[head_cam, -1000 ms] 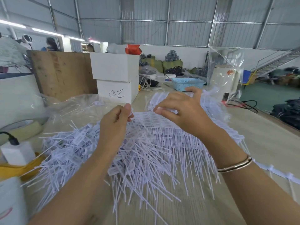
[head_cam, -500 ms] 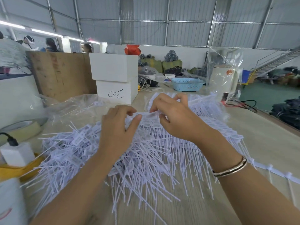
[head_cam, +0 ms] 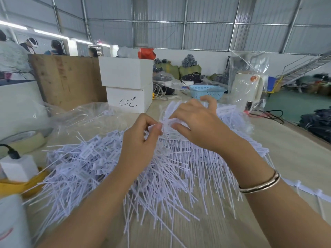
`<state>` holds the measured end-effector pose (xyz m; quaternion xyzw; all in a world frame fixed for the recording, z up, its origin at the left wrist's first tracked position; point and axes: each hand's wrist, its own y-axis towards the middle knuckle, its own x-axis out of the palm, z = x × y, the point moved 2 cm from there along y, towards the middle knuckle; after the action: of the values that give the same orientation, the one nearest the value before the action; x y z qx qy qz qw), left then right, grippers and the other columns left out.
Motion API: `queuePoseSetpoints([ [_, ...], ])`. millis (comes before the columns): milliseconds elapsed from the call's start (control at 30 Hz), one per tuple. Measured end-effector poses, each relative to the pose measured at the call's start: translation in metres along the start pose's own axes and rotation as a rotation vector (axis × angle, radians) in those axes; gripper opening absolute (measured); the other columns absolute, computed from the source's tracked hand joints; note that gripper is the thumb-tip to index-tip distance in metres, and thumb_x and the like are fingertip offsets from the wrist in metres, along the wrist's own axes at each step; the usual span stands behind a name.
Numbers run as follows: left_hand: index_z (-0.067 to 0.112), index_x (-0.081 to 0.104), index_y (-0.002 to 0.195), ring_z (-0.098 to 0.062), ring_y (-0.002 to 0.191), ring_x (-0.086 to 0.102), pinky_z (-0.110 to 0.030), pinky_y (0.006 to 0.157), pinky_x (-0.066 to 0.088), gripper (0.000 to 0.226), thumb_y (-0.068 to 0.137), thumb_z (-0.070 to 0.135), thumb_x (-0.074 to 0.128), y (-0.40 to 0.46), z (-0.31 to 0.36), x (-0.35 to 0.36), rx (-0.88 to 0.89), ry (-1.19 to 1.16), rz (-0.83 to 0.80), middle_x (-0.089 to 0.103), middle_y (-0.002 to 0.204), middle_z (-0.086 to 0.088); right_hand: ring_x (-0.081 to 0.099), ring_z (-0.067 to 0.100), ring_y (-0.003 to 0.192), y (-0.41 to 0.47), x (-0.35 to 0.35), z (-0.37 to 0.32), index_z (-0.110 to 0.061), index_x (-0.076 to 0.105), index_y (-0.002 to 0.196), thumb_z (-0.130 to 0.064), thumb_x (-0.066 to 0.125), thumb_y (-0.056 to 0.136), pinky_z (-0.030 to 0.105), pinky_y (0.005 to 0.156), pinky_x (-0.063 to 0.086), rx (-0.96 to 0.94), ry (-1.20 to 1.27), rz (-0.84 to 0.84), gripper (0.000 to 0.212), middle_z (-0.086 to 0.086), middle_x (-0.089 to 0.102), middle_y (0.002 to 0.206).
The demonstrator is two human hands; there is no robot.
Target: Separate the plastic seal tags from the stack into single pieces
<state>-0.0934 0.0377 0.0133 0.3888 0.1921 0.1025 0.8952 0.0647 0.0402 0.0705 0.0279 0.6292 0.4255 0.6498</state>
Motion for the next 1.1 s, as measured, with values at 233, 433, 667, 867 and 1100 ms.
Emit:
queuePoseSetpoints([
  [233, 0.015, 0.051, 0.075, -0.012, 0.047, 0.043, -0.023, 0.044, 0.031, 0.036, 0.095, 0.044, 0.048, 0.000, -0.002, 0.001, 0.086, 0.122, -0.058, 0.061, 0.065, -0.004, 0.048, 0.008, 0.089, 0.000, 0.003, -0.006, -0.033, 0.064, 0.092, -0.044, 0.045, 0.095, 0.037, 0.097, 0.007, 0.000, 0.002, -0.003, 0.022, -0.016, 0.047, 0.075],
  [433, 0.018, 0.054, 0.065, -0.025, 0.066, 0.058, -0.031, 0.065, 0.046, 0.031, 0.094, 0.028, 0.054, 0.002, -0.001, 0.002, -0.175, -0.207, -0.077, 0.069, 0.070, 0.002, 0.054, 0.016, 0.088, 0.000, 0.003, -0.012, -0.028, 0.071, 0.086, -0.039, 0.048, 0.093, 0.046, 0.098, 0.014, -0.020, -0.013, 0.116, 0.026, -0.008, 0.058, 0.077],
  [667, 0.014, 0.058, 0.069, -0.005, 0.067, 0.051, -0.013, 0.060, 0.037, 0.034, 0.097, 0.031, 0.048, 0.005, 0.002, 0.005, -0.283, -0.470, -0.055, 0.065, 0.068, 0.008, 0.056, 0.012, 0.080, 0.001, 0.000, -0.015, -0.029, 0.073, 0.083, -0.034, 0.056, 0.090, 0.035, 0.091, 0.016, -0.019, 0.111, 0.318, 0.019, -0.011, 0.059, 0.077],
  [867, 0.021, 0.058, 0.076, -0.002, 0.070, 0.053, -0.021, 0.065, 0.036, 0.031, 0.099, 0.033, 0.042, 0.008, -0.002, -0.001, -0.421, -0.692, 0.028, 0.067, 0.078, 0.011, 0.053, 0.005, 0.083, 0.002, -0.007, -0.009, -0.029, 0.071, 0.087, -0.037, 0.050, 0.092, 0.034, 0.087, 0.015, 0.042, 0.285, 0.343, 0.023, -0.016, 0.056, 0.083],
  [1100, 0.014, 0.050, 0.070, -0.010, 0.065, 0.045, -0.030, 0.062, 0.035, 0.036, 0.094, 0.041, 0.051, 0.009, -0.031, -0.012, -0.228, 0.209, 0.012, 0.047, 0.069, 0.002, 0.042, -0.001, 0.078, 0.000, -0.003, -0.006, -0.024, 0.059, 0.103, -0.016, 0.049, 0.089, 0.030, 0.085, 0.013, 0.026, 0.207, 0.178, 0.019, -0.020, 0.048, 0.086],
])
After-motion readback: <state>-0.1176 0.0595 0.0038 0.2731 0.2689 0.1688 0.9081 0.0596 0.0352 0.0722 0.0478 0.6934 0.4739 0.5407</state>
